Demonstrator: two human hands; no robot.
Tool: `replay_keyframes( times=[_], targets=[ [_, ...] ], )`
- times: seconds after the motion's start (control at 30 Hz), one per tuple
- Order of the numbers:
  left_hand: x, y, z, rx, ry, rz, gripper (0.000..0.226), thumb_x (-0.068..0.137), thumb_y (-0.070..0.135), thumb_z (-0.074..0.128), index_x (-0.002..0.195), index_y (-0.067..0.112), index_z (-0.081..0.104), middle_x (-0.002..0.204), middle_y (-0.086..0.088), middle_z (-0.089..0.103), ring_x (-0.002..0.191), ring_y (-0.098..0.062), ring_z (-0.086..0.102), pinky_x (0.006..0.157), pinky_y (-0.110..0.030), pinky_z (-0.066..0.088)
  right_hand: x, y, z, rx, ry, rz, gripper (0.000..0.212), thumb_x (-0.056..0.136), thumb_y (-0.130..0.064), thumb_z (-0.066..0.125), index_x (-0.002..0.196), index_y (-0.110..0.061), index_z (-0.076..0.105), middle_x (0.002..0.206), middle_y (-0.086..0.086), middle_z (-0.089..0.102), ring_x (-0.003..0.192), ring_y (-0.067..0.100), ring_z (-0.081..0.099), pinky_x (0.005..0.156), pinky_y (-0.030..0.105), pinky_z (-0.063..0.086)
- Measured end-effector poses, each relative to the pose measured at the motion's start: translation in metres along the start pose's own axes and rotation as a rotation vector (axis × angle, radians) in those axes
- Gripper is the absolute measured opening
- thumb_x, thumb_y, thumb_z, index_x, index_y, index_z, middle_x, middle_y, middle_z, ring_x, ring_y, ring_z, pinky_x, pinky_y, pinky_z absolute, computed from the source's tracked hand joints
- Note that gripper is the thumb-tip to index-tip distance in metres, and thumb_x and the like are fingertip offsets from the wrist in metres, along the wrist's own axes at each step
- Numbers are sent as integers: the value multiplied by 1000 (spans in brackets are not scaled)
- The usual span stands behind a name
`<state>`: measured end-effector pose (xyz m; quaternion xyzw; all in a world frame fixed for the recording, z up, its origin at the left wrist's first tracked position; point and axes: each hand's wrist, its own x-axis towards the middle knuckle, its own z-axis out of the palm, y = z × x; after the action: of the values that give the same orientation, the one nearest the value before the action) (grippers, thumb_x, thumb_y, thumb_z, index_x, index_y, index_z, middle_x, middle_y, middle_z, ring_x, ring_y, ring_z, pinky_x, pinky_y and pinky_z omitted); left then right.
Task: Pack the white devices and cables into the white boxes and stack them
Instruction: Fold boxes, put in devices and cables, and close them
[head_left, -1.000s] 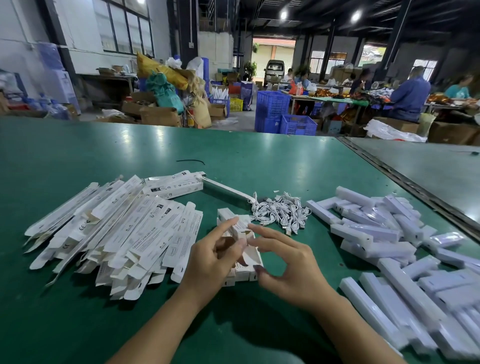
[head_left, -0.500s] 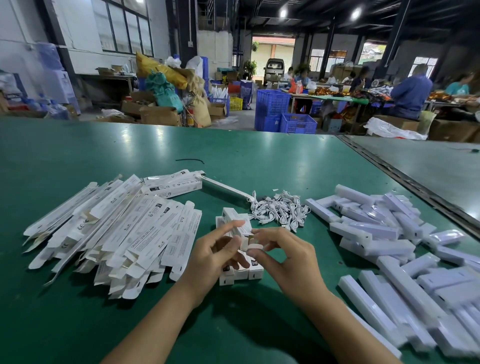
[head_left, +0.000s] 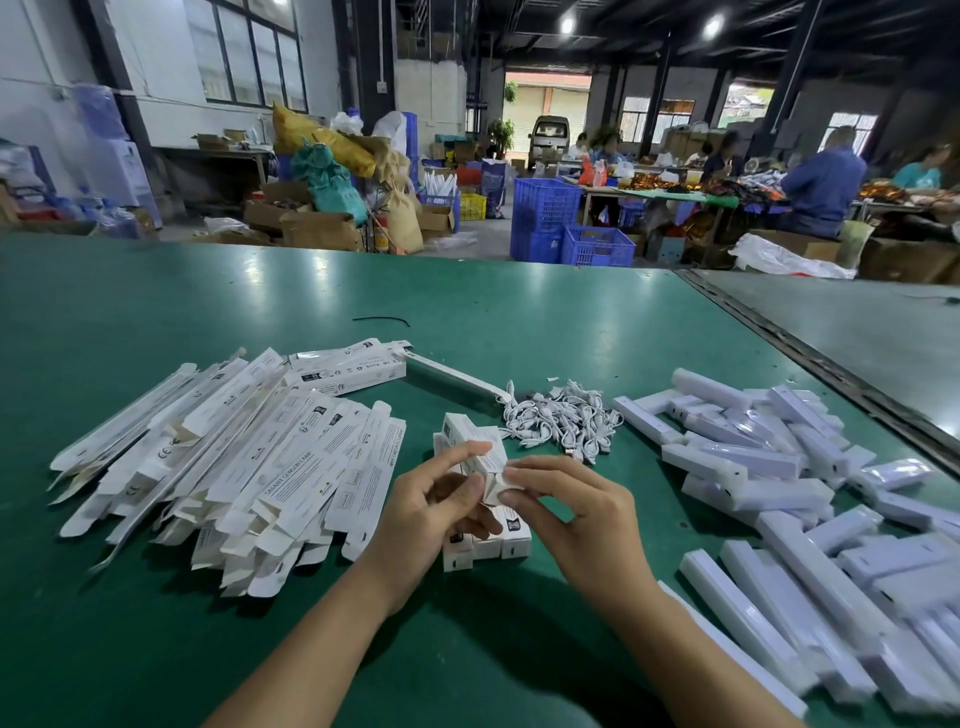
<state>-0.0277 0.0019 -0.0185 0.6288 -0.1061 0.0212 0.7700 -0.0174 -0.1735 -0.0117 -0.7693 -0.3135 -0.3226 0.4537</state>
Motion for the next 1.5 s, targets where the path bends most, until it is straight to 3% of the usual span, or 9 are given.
replay_keyframes(
  times=[0.4, 0.57, 0.73, 0.93, 1.27, 1.37, 1.5],
  targets=[
    [1, -3, 0, 40, 7, 1, 30, 84, 30, 68, 113, 36, 72, 80, -9, 70, 73, -31, 70, 68, -33, 56, 1, 2, -6, 19, -47, -44, 12, 83, -9, 74, 94, -7, 79, 99, 4, 73, 90, 8, 69, 80, 25, 56],
    [0, -2, 1, 98, -27, 24, 36, 78, 46, 71, 114, 39, 71, 79, -7, 71, 74, -30, 72, 69, -33, 58, 2, 2, -7, 60, -55, -17, 11, 82, -10, 74, 91, -8, 79, 97, 1, 72, 89, 6, 68, 77, 24, 55],
    [-3, 4, 2, 194, -67, 48, 33, 78, 54, 66, 111, 47, 69, 80, -9, 73, 74, -24, 73, 66, -25, 56, 1, 1, -9, 182, -69, 92, 10, 80, -16, 74, 87, -10, 79, 95, -3, 72, 85, 9, 69, 74, 26, 57],
    [-5, 4, 2, 247, -59, 92, 37, 77, 57, 72, 111, 43, 68, 80, -4, 73, 74, -19, 71, 65, -26, 55, 2, -3, -7, 350, -94, 295, 8, 76, -22, 77, 83, -22, 76, 93, -6, 72, 86, 16, 71, 76, 34, 59],
    [-5, 2, 2, 304, 0, 149, 48, 71, 72, 70, 110, 45, 67, 78, 2, 74, 71, -17, 71, 64, -26, 57, -1, -4, -5, 243, -29, 216, 11, 73, -14, 79, 82, -6, 79, 89, -3, 74, 79, 9, 72, 71, 25, 59],
    [-4, -1, 1, 319, 18, 145, 49, 67, 71, 74, 107, 44, 68, 74, 3, 70, 72, -20, 70, 66, -32, 60, 0, -5, -3, 249, -47, 250, 13, 73, -20, 78, 81, -10, 78, 89, -7, 74, 79, 8, 71, 70, 21, 57],
    [-3, -2, 1, 343, 31, 151, 41, 71, 63, 75, 105, 41, 69, 69, 5, 66, 65, -15, 67, 66, -33, 59, -1, -7, -1, 364, -38, 404, 14, 70, -30, 79, 78, -19, 75, 89, -4, 73, 84, 11, 70, 73, 27, 58]
  ],
)
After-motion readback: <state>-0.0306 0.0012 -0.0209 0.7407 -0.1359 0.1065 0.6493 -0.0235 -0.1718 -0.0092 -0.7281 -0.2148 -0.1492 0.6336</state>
